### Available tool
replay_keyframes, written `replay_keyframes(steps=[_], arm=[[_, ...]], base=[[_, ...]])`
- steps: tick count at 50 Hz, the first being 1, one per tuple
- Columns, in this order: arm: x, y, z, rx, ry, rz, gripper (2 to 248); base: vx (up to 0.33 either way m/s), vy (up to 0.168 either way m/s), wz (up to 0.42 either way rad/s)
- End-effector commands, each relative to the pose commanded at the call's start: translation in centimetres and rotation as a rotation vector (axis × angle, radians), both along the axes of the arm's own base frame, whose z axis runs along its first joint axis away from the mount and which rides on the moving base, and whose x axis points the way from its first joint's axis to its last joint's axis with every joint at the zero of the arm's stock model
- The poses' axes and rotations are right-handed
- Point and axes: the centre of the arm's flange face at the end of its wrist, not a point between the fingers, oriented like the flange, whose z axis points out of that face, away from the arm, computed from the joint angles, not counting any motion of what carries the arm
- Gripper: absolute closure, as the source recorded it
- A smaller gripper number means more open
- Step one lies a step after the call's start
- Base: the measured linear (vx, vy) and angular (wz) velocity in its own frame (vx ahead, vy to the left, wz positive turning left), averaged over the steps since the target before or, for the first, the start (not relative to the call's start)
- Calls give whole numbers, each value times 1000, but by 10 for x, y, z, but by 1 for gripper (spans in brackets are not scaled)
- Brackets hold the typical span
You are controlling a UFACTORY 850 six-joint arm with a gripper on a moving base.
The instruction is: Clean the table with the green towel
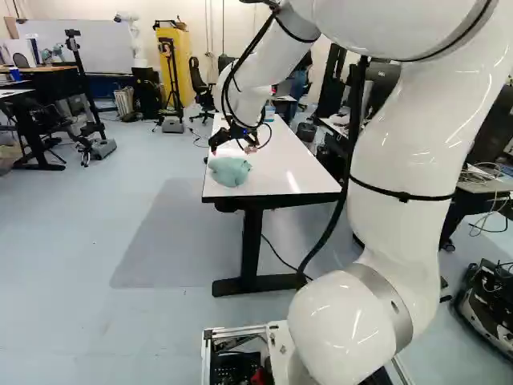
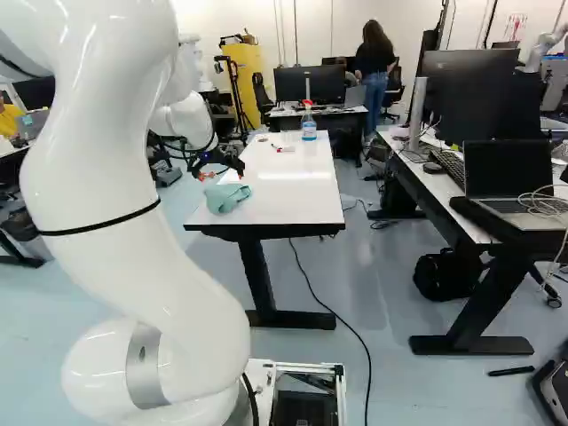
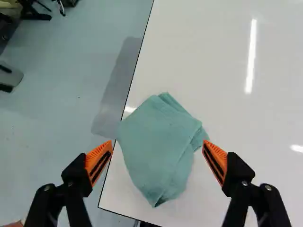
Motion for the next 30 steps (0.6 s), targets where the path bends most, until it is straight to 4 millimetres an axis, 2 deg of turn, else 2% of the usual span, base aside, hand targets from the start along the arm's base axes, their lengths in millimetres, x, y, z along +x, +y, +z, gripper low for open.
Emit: replay_keyframes(steps=[30], arm=[[-24, -27, -16, 2, -85, -35, 3]], base=[[0, 0, 0]])
